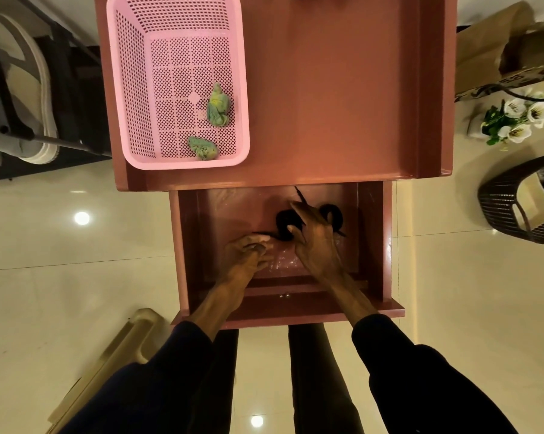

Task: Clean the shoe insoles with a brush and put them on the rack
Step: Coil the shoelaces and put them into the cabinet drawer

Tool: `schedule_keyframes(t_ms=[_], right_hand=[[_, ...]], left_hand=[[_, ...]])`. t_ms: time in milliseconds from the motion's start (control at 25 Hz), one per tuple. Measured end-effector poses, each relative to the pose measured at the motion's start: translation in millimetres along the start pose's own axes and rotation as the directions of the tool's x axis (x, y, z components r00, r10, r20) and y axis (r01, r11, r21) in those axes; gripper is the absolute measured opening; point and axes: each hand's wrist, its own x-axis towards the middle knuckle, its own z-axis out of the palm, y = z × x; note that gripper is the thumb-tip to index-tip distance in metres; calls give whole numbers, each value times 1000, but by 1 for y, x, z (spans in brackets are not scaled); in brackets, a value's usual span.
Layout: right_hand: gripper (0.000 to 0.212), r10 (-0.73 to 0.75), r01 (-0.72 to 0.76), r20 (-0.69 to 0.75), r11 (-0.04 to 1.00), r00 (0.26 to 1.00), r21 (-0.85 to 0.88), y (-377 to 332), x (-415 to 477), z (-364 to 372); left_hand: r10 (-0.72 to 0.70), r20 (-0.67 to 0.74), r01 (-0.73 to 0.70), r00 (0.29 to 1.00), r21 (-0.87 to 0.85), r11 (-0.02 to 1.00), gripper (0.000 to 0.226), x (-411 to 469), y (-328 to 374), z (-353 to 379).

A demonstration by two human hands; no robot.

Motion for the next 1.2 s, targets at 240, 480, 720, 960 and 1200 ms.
schedule_keyframes(t_ms=[240, 480, 720, 960, 1200], right_hand=[[83, 38, -33, 116, 998, 993, -47, 3, -7, 10], [65, 87, -85, 18, 992, 996, -92, 5, -4, 26], [52, 171, -167, -138, 985, 976, 41, -24, -35, 9], [19, 311, -261, -278, 944, 909, 203, -55, -76, -34], [18, 306, -250, -219, 935, 927, 251, -63, -74, -64]], left_hand=[[-40, 5, 40, 999, 5, 999, 24, -2, 0, 2], [-9, 13, 9, 1000, 11, 1000, 24, -3, -2, -4], [-3, 22, 2, 1000, 24, 1000, 25, -18, 6, -13], [55, 31, -56, 998, 34, 998, 22, -46, 30, -21], [103, -1, -103, 995, 42, 994, 18, -65, 44, -20]])
